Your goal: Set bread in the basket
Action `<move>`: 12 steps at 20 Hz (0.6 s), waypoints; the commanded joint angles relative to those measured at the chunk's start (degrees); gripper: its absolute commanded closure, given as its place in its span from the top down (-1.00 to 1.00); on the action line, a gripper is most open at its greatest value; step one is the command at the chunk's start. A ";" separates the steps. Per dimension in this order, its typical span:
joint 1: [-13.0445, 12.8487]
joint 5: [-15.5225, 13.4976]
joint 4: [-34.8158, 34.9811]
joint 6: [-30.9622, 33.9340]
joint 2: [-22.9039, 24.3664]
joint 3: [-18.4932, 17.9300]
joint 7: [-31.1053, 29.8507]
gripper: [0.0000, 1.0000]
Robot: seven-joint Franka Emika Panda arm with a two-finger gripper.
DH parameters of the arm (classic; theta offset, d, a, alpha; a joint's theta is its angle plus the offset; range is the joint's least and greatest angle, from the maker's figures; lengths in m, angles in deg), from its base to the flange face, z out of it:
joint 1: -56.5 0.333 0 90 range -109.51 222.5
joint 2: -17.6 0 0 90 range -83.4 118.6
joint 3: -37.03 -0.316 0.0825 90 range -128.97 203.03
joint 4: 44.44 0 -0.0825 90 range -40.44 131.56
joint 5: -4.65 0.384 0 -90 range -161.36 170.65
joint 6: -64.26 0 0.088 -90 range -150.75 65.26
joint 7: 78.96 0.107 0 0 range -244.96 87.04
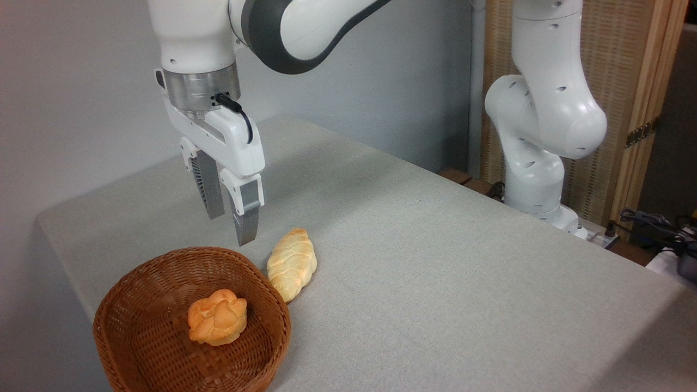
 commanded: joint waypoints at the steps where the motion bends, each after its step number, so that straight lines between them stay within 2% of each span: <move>1: -0.30 0.78 -0.66 1.53 0.45 -0.08 -1.51 1.00; 12: -0.30 0.78 -0.66 2.58 0.80 -0.08 -1.51 1.00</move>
